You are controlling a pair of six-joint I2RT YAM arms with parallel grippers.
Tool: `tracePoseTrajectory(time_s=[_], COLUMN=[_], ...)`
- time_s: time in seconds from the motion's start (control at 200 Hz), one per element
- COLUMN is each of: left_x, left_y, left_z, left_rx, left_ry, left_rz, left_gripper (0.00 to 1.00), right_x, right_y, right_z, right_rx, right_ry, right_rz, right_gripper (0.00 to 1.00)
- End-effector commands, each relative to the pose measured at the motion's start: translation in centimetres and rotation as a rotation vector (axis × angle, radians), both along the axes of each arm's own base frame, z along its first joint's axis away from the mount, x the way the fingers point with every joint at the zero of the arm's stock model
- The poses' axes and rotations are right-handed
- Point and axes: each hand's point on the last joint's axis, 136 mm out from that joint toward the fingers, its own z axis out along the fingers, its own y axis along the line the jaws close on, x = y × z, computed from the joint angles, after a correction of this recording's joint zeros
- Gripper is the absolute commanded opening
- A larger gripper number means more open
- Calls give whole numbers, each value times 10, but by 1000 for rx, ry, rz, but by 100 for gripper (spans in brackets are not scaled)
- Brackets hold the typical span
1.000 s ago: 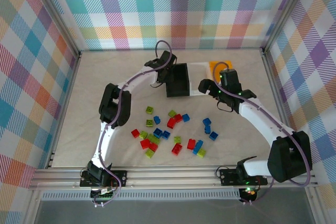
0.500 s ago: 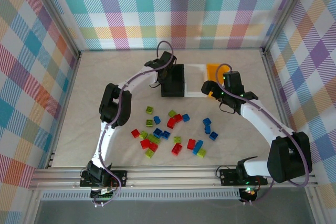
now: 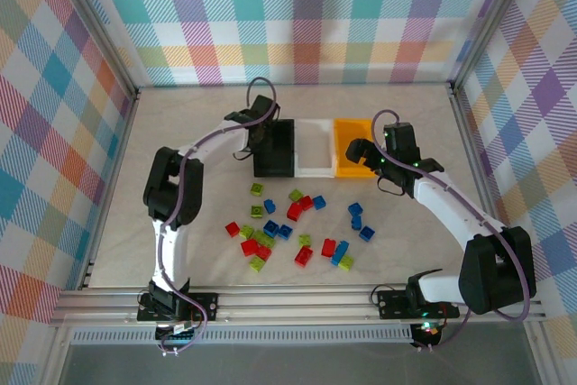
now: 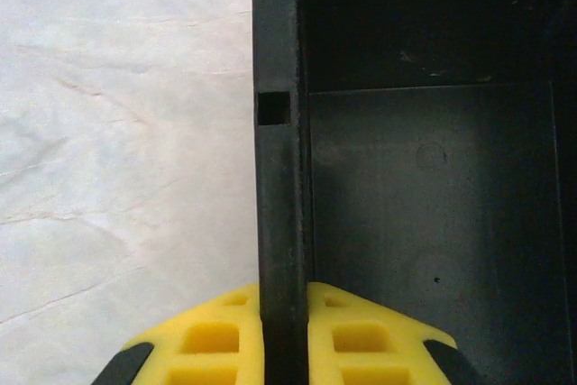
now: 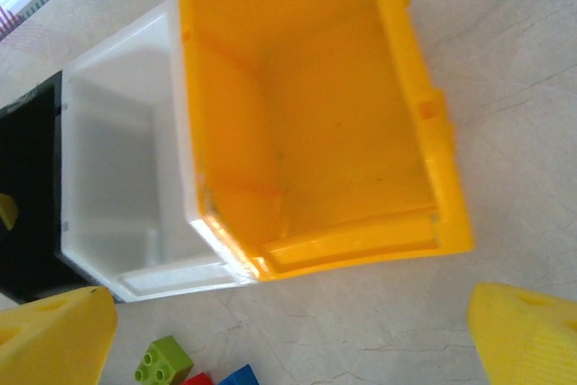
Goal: Sort the legos into containers by color
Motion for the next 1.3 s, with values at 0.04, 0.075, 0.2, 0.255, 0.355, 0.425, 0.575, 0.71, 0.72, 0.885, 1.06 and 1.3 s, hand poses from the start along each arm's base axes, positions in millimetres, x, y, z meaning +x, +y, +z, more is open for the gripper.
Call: tracePoseTrajectory(time_s=[0.04,0.075,0.2,0.255,0.355,0.425,0.575,0.71,0.72,0.885,1.06,1.3], left_x=[0,0,0,0,0,0,1,3,4,5,0,2], left_y=[40,43,49,50,52,51,44,33,33,34,37,45], left_z=[18,19,15,12,8,7,6,-1,-2,-6,-6,6], left_rx=[17,11,22,30,26,12,-33,-60,-61,-33,-52,-68], left_ry=[-36,-38,-27,-18,-3,-2,6,39,40,67,37,-6], left_rz=[66,72,65,57,41,19,-38,-80,-83,-100,-77,-33], left_gripper=[0,0,0,0,0,0,0,0,0,0,14,40], right_x=[-1,-1,-1,-1,-1,-1,-1,0,0,-2,-2,0], right_y=[1,2,2,2,2,2,3,4,4,3,3,3], right_z=[4,4,5,6,7,7,7,9,8,9,10,15], right_rx=[17,18,18,18,18,17,20,25,25,17,16,17], right_ry=[-30,-31,-31,-33,-32,-33,-31,-29,-28,-21,-21,-22], right_rz=[18,19,21,21,24,25,26,28,29,32,27,29], right_gripper=[100,100,100,100,100,100,100,100,100,100,100,100])
